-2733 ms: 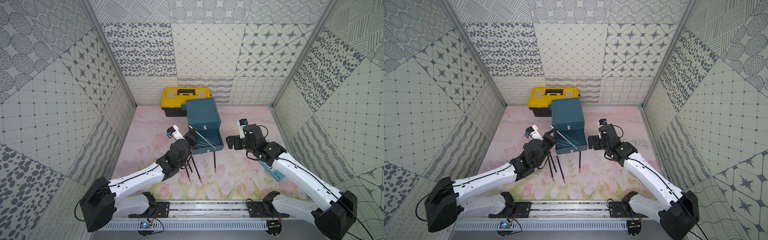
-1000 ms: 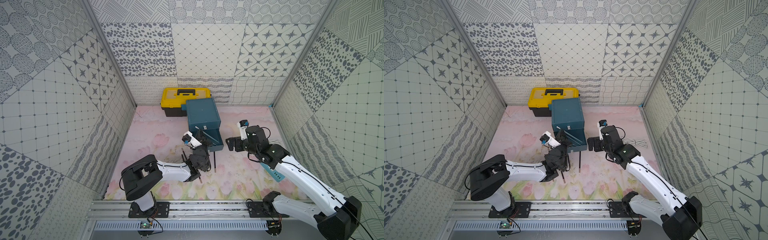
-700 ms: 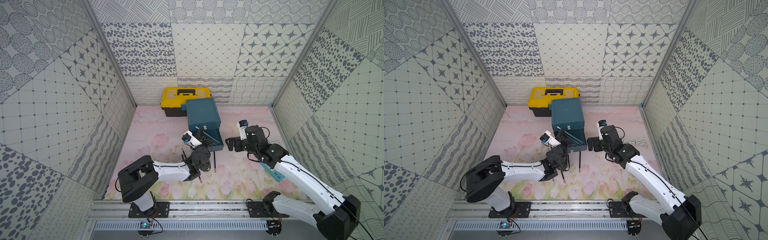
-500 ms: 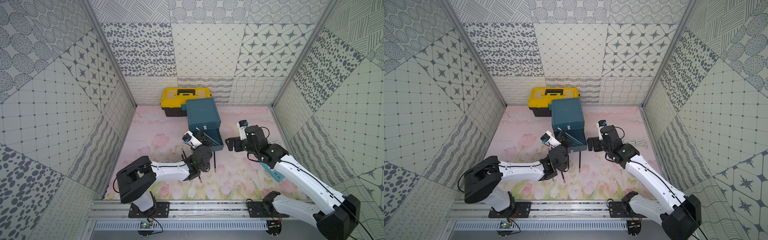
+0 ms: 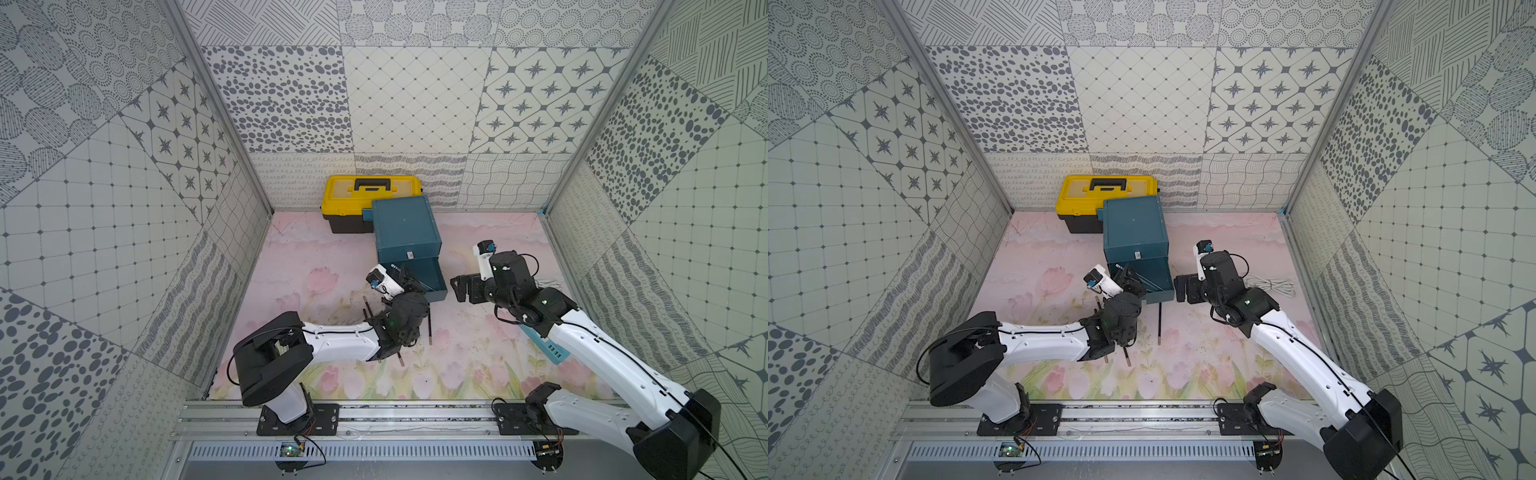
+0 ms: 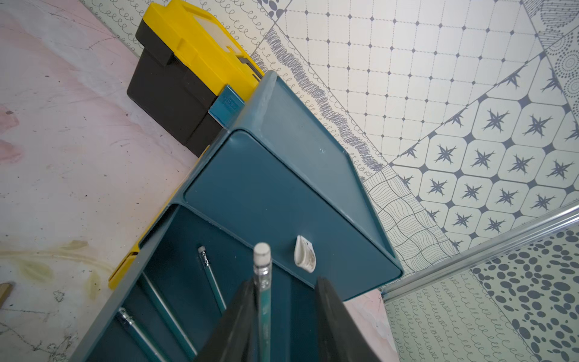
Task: Please place the pencils in the drawer according to their color
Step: Place the pencil in the drawer.
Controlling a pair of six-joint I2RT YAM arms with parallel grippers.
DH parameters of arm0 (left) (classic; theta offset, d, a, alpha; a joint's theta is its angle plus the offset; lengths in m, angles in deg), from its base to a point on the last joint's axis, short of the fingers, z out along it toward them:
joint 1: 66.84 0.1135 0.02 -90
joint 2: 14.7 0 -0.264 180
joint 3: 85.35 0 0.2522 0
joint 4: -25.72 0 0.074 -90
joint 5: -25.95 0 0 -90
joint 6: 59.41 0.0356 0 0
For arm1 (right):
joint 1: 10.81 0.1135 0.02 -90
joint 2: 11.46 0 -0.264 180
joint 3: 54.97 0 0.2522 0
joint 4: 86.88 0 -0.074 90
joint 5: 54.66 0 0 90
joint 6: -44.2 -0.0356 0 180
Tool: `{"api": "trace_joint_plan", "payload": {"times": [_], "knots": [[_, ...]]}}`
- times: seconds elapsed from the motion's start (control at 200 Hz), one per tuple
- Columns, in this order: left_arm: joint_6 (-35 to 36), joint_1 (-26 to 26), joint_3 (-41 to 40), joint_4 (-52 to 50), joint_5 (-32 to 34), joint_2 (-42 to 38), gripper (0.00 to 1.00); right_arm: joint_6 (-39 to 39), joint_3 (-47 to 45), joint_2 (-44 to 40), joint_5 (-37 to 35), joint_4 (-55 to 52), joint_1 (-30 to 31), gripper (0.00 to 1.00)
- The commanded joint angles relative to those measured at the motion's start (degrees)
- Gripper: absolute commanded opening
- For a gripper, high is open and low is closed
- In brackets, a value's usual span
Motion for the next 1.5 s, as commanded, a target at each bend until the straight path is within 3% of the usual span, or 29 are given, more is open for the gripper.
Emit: {"api": "trace_joint_plan", "payload": {"times": [0.0,0.145,0.385,0.535,0.67,0.786,0.886,1.056,1.181,1.326,1.496], "knots": [[-0.42,0.77,0.07,-1.82,-0.78,-1.03,0.39,0.07,-0.45,-0.15,0.54,2.17,-0.28,0.99],[-0.97,1.39,-0.66,-4.04,-1.40,-3.26,0.47,0.14,-0.60,-0.10,0.38,2.17,-0.26,0.99],[-10.31,4.34,0.43,-19.24,-5.60,-6.63,0.63,-0.21,-0.36,0.27,0.99,2.34,-0.28,0.99],[-10.86,5.61,0.11,-21.91,-7.22,-8.21,0.69,-0.15,-0.44,0.38,1.07,2.37,-0.32,0.99],[-10.05,6.59,0.82,-27.01,-8.53,-11.05,0.81,-0.44,-0.85,0.48,1.33,2.35,-0.30,0.99],[-9.50,7.69,0.72,-30.94,-9.78,-14.62,0.83,-0.58,-1.11,0.58,1.51,2.34,-0.34,0.99],[-8.79,9.83,1.47,-36.29,-12.99,-17.65,0.80,-0.68,-1.04,0.63,1.56,2.35,-0.32,0.99],[-9.90,20.12,4.21,-48.22,-33.92,-21.07,0.74,-0.90,-1.04,0.60,1.34,2.45,-0.29,0.99],[-7.93,24.40,4.69,-51.25,-43.73,-21.59,0.66,-0.92,-0.97,0.96,1.10,2.46,-0.31,0.99],[-6.34,28.54,4.66,-52.30,-51.80,-20.05,0.52,-1.22,-0.86,1.27,1.24,2.70,-0.27,0.99],[-5.26,30.29,4.43,-52.10,-54.66,-17.40,0.34,-1.32,-0.72,1.15,0.49,2.70,-0.29,0.99]]}}
